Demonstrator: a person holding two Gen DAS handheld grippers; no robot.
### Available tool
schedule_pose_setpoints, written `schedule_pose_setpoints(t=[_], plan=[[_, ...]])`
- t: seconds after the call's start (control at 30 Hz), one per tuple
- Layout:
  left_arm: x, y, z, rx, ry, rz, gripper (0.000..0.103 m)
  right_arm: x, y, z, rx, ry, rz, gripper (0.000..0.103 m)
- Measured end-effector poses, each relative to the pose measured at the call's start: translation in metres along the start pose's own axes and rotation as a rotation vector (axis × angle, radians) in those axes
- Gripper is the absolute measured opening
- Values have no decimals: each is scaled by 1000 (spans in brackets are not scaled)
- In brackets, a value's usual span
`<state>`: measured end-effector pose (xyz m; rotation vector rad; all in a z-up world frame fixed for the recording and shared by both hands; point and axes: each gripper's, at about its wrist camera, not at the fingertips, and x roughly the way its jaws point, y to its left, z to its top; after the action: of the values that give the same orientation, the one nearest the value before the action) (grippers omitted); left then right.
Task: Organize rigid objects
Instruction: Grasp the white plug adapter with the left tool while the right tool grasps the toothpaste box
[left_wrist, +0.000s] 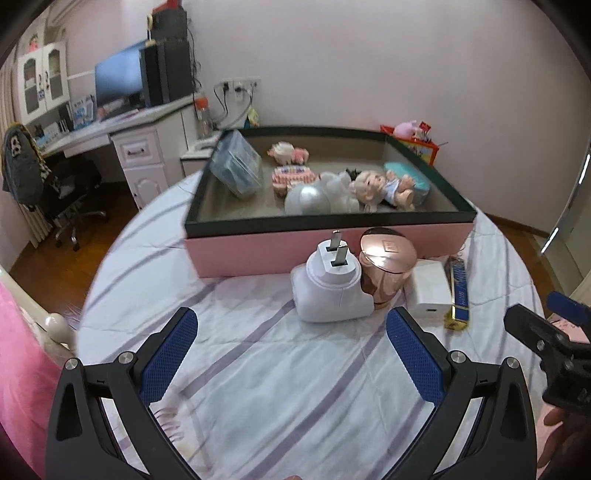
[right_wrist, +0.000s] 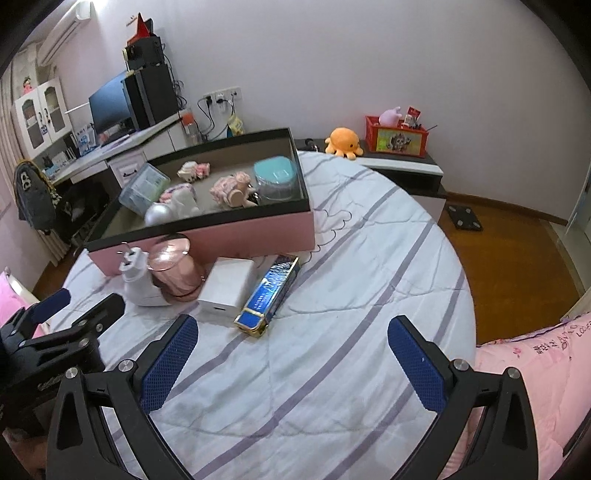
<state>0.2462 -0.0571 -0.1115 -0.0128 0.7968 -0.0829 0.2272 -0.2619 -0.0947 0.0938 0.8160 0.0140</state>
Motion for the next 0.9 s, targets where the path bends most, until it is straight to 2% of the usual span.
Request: schedule_pose_setpoints(t=[0.13, 0.23, 0.33, 0.4, 0.47, 0.53, 0.6, 0.67, 0.73, 0.77, 0.87, 0.9], plan=[[26, -2, 6, -10, 37, -5, 103, 17, -5, 3, 7, 27, -3, 103], [36, 2, 10, -42, 40, 1, 103, 27, -6, 6, 9, 44, -1, 103], [41, 10, 11, -89, 37, -25, 103, 36, -4, 10, 12, 55, 3, 103], [42, 11, 12, -88, 33, -25, 102, 43, -5, 12, 17, 61, -6, 103], [39, 8, 11, -74, 22, -16, 98, 49, -7, 13, 31, 66, -20, 103], [36, 6, 10, -52, 12, 18, 82, 53, -9, 15, 45, 71, -27, 103], [42, 8, 10, -58, 34, 45, 73, 59, -10, 17, 48, 76, -39, 103], [58, 12, 9, -73, 93, 22, 75, 65, -8, 19, 41, 87, -44, 103], [60, 10, 10, -63, 91, 26, 74, 70, -8, 20, 46, 83, -54, 101], [60, 8, 10, -53, 89, 24, 74, 73, -8, 21, 40, 89, -69, 98], [58, 7, 9, -40, 86, 4, 59, 80, -3, 20, 23, 102, -46, 87], [58, 7, 9, -36, 86, 0, 51, 79, 0, 19, 8, 94, -49, 78]])
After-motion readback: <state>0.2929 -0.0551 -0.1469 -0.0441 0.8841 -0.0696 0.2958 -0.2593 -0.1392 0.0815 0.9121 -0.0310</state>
